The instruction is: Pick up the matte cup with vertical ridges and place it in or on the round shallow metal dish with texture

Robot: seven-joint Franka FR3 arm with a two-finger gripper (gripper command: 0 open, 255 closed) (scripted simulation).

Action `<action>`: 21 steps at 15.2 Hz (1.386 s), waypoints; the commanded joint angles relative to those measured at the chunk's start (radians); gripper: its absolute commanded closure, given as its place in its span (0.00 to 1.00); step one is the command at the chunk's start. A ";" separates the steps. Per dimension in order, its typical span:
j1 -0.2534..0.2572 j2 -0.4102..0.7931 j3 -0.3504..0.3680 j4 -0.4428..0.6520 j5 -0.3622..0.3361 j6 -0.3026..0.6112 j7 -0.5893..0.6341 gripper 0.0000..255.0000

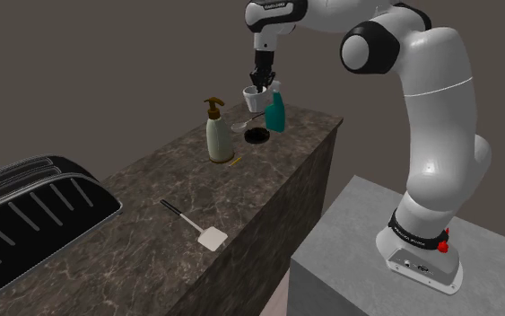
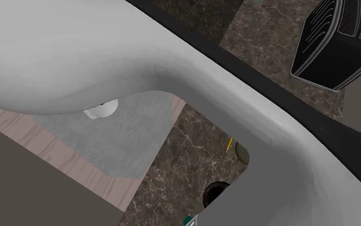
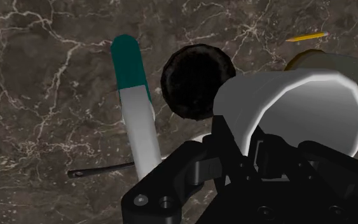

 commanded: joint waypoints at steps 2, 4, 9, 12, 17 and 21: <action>-0.006 0.016 -0.001 -0.002 0.002 0.014 -0.012 1.00; -0.004 0.014 -0.001 -0.031 0.002 0.041 -0.018 1.00; 0.001 0.015 0.000 -0.097 0.005 0.106 -0.031 1.00; 0.003 0.018 0.000 -0.131 0.007 0.143 -0.039 1.00; 0.006 0.030 0.002 -0.183 0.012 0.205 -0.052 1.00; 0.006 0.030 0.002 -0.183 0.012 0.205 -0.052 1.00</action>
